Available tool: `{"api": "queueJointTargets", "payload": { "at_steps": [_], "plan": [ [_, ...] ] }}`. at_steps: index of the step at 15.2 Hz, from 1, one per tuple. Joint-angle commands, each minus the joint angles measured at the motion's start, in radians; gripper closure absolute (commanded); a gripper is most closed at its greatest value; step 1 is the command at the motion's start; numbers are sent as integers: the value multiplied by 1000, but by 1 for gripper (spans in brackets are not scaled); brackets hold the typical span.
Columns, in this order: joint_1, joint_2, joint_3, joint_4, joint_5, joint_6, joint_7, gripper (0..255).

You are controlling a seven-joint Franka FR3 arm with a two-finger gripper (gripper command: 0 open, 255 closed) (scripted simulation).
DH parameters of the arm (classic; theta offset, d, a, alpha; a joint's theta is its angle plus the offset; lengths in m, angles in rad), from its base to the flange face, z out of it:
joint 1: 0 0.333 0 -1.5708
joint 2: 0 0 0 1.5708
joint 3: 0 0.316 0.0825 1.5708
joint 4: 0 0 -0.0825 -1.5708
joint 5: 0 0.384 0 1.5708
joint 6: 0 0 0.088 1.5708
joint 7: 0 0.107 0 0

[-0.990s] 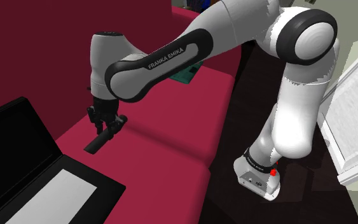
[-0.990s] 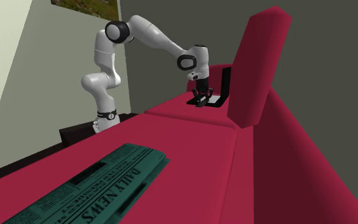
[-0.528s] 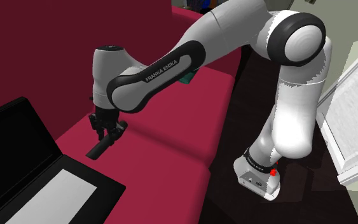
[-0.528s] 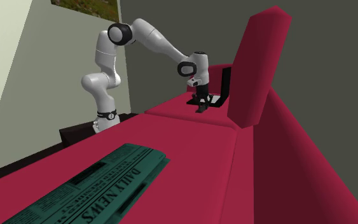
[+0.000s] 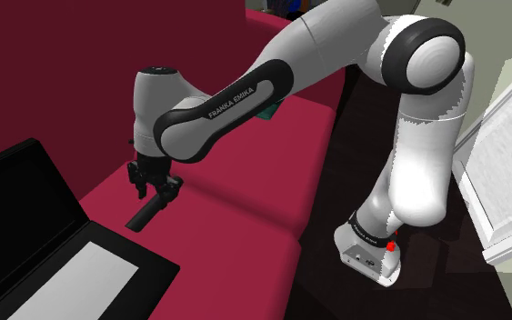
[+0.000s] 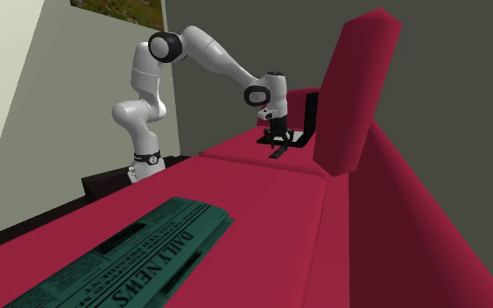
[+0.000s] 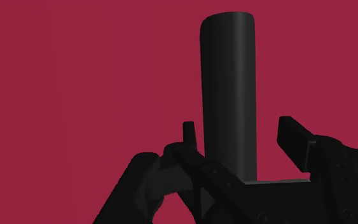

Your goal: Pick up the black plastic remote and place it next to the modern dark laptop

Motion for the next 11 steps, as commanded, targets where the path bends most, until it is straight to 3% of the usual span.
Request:
{"api": "queueJointTargets", "payload": {
  "at_steps": [1,5,9,11],
  "plan": [
    [0,0,0,0,0,0,0,0],
    [0,0,0,0,0,0,0,0],
    [-29,-83,10,19,30,-101,-19,0],
    [-28,-84,10,19,30,-101,-20,0]
  ]
}}
